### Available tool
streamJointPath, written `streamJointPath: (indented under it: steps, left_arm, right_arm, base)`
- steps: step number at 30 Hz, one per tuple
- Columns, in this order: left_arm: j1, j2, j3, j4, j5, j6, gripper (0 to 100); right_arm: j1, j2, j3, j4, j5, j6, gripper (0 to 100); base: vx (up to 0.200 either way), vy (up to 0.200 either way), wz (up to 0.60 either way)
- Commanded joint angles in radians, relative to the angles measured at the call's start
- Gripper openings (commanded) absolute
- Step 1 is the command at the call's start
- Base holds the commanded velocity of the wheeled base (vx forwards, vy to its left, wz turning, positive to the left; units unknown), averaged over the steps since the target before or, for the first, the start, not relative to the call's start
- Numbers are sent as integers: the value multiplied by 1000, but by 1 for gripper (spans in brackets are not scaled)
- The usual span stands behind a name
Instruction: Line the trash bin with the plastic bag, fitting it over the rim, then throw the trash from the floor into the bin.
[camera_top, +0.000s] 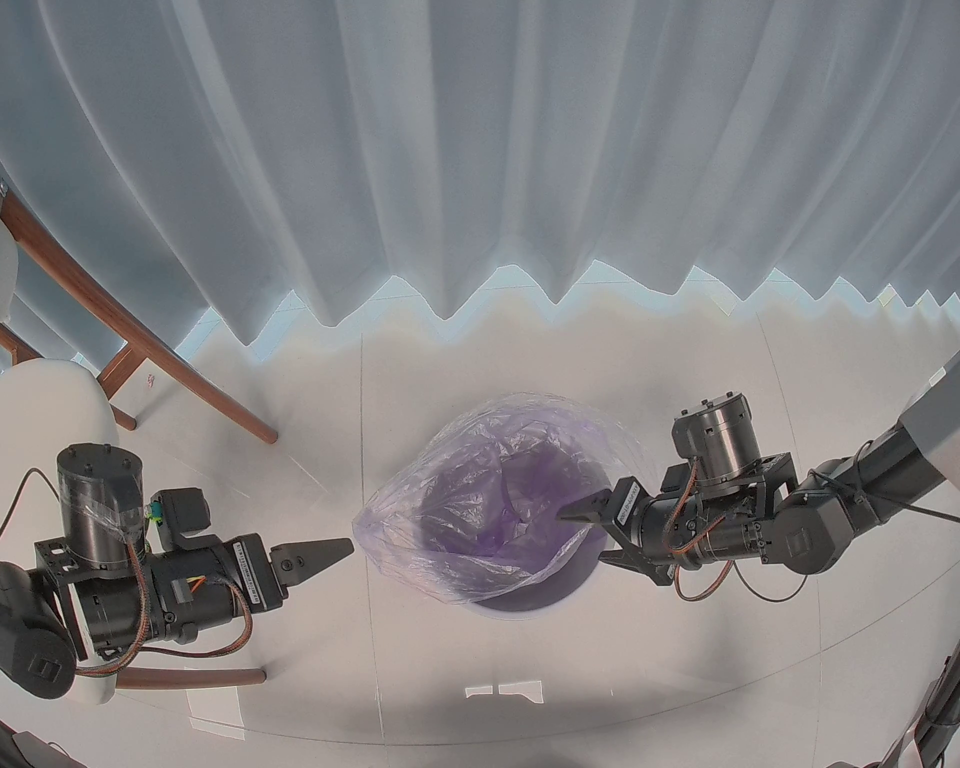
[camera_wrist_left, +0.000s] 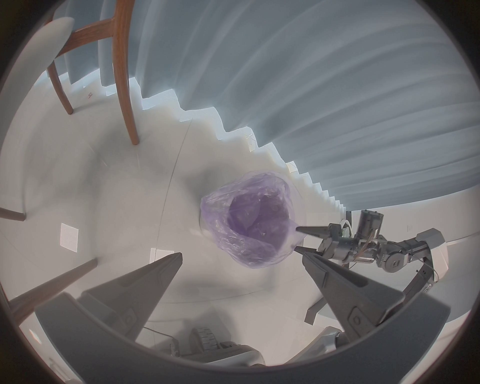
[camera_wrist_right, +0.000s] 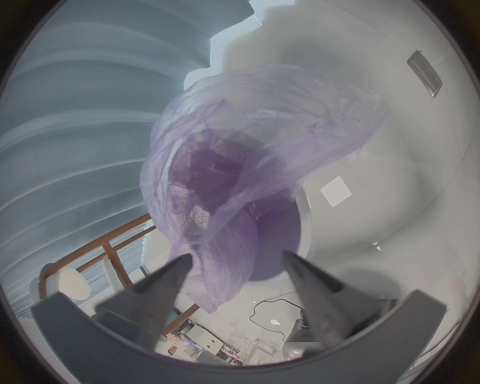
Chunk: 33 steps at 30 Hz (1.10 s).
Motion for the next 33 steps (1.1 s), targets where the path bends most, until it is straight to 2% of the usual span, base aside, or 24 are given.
streamJointPath:
  steps: [1, 2, 5, 10, 14, 18, 20, 24, 29, 30, 33]
  left_arm:
    - [-6, -27, 4, -16, -2, -22, 100]
    - [-29, -38, 15, -18, -2, -46, 100]
    - [-55, -35, 30, -18, -2, -76, 100]
    - [-62, 8, 24, -9, -5, -77, 100]
    - [-124, 82, 4, -18, -2, -73, 100]
    - [-144, 105, 0, -19, -2, -73, 100]
    - [-155, 133, -13, -18, -2, -69, 100]
    - [-180, 154, -17, -18, -2, -69, 100]
    - [-195, 183, -33, -19, -2, -66, 100]
    - [-196, 194, -45, -18, 0, -66, 100]
    - [-196, 248, -85, -9, 3, -68, 100]
  right_arm:
    - [20, -28, 16, 19, -14, 1, 0]
    - [66, -100, 108, 42, -14, 4, 0]
    - [117, -167, 235, 21, -29, -2, 0]
    - [154, -182, 342, -30, -72, -5, 0]
    - [184, -173, 473, -74, -84, -59, 0]
    - [201, -167, 510, -105, -84, -63, 0]
    - [223, -112, 539, -166, -90, -63, 0]
    - [224, -24, 531, -251, -133, -65, 0]
    - [252, 2, 536, -300, -141, -68, 0]
    - [261, -3, 536, -301, -155, -63, 100]
    - [287, -23, 554, -303, -218, -51, 100]
  base:
    - [0, 0, 0]
    - [0, 0, 0]
    - [0, 0, 0]
    - [0, 0, 0]
    - [0, 0, 0]
    - [0, 0, 0]
    - [0, 0, 0]
    - [0, 0, 0]
    - [0, 0, 0]
    - [0, 0, 0]
    - [0, 0, 0]
